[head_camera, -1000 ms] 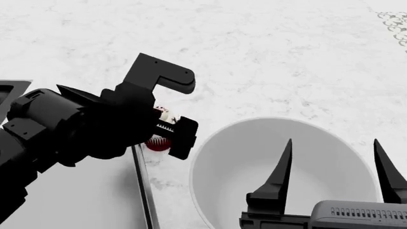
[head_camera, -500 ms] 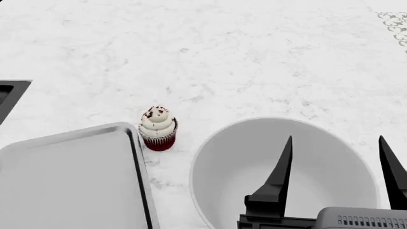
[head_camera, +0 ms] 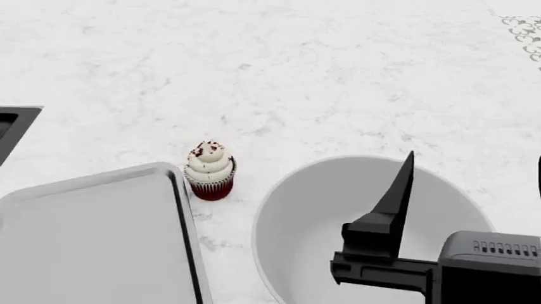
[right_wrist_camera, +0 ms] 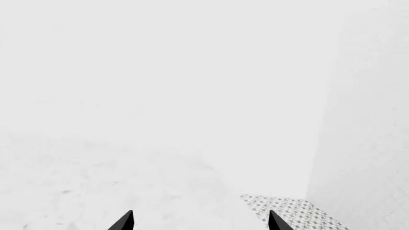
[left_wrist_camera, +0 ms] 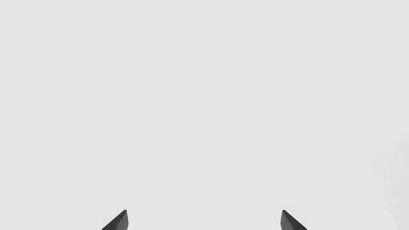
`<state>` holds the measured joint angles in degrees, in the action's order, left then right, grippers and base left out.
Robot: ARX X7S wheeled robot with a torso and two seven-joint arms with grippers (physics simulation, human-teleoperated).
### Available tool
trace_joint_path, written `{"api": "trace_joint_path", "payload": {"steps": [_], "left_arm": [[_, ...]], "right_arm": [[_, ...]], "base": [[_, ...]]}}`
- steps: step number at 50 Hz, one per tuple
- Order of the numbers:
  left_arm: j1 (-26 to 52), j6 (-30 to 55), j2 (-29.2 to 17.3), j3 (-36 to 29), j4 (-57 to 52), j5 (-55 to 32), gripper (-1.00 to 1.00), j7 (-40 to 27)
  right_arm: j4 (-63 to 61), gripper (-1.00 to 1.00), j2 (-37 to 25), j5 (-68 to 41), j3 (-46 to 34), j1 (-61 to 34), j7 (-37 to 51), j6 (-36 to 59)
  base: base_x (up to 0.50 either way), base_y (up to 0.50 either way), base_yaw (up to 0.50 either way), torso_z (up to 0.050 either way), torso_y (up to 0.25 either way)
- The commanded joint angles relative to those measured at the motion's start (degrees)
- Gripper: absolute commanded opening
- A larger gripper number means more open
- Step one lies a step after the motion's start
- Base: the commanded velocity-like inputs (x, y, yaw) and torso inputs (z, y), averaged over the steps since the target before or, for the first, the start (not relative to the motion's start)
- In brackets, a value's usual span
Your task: Move the fresh-baked cupcake off the tray onto the counter, and place the bowl used for mixing into the sink.
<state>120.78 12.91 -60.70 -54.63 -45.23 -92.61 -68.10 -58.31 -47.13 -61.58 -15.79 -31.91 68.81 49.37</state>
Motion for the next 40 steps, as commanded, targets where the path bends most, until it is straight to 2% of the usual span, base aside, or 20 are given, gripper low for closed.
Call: {"api": "trace_joint_path", "payload": {"steps": [1,5,6,7,8,11,14,20,33,40], "left_arm": [[-3.0,-3.7,-5.2,2.5,-7.3,2.5,1.0,-2.2],[-3.3,-3.9,-4.8,2.6,-7.4,2.7,1.0,-2.8],[-3.4,-4.0,-4.7,2.6,-7.4,2.6,1.0,-2.7],[-6.2,-6.2,-7.3,2.6,-6.4,4.6,1.0,0.6],[-6.9,-6.8,-8.0,2.6,-6.1,4.9,1.0,1.5],[-7.1,-7.0,-8.3,2.8,-5.6,4.7,1.0,2.0],[-6.5,-6.5,-8.3,3.1,-5.8,4.0,1.0,1.8],[-5.9,-5.9,-8.7,3.6,-5.8,3.3,1.0,1.5],[-7.4,-5.8,-7.7,3.1,-4.1,4.5,1.0,2.3],[-7.9,-6.1,-8.0,3.4,-4.1,4.7,1.0,2.0]], "right_arm": [[4.9,1.0,-7.6,-31.2,4.8,-11.1,11.8,-2.1],[8.7,1.0,-10.8,-37.5,8.1,-10.3,12.6,-5.5],[10.2,1.0,-11.7,-40.0,9.9,-8.6,12.6,-7.4],[11.2,1.0,-12.6,-41.2,11.6,-6.5,12.5,-8.9],[11.9,1.0,-13.0,-41.9,12.7,-4.9,12.0,-9.7],[12.2,1.0,-14.2,-44.1,19.6,2.8,9.9,-13.7],[12.3,1.0,-12.5,-47.3,28.6,12.0,6.1,-17.2],[13.4,1.0,-9.0,-49.8,39.5,22.8,1.8,-18.7],[14.8,1.0,-6.6,-50.6,45.0,29.6,-0.2,-18.0],[16.5,1.0,-4.7,-49.4,43.6,30.3,-2.1,-17.6]], "base": [[0.0,0.0,0.0,0.0,0.0],[0.0,0.0,0.0,0.0,0.0],[0.0,0.0,0.0,0.0,0.0],[0.0,0.0,0.0,0.0,0.0],[0.0,0.0,0.0,0.0,0.0],[0.0,0.0,0.0,0.0,0.0],[0.0,0.0,0.0,0.0,0.0],[0.0,0.0,0.0,0.0,0.0],[0.0,0.0,0.0,0.0,0.0],[0.0,0.0,0.0,0.0,0.0]]}}
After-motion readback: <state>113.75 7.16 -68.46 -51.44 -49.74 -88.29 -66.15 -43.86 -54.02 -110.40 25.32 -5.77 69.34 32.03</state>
